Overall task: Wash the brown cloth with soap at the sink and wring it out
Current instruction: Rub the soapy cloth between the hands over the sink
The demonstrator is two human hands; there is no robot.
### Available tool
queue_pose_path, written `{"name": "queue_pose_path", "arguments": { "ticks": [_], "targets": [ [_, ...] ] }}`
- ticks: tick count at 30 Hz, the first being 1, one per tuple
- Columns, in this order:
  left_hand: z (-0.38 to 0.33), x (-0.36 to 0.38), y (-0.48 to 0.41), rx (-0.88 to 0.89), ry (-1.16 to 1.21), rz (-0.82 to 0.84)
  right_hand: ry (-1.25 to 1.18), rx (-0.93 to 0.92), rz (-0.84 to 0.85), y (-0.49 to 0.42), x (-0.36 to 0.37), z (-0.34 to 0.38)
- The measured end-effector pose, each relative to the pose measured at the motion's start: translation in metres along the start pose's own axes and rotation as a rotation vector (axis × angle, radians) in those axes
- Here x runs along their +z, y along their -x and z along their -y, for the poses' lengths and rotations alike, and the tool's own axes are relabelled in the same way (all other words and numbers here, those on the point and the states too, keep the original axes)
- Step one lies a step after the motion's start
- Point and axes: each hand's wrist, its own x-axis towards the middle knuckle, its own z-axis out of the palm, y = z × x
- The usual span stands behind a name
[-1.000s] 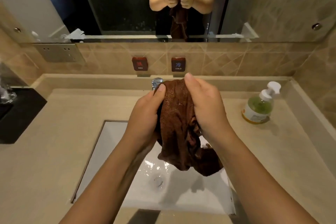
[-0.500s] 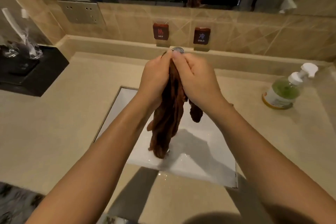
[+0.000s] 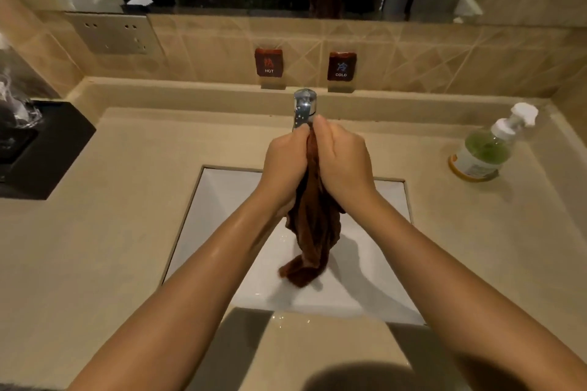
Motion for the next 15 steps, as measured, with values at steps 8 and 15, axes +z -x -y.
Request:
{"name": "queue_pose_path", "arguments": {
  "ticks": [8,15],
  "targets": [
    [0.003,-0.008,-0.002,0.072,-0.113,0.066,-0.041,0.033,-0.033,0.005,0.003,0.0],
    [0.007,-0.008,0.004,0.074,-0.125,0.089,0.059,-0.028,-0.041,0.002,-0.001,-0.007]
  ]
}}
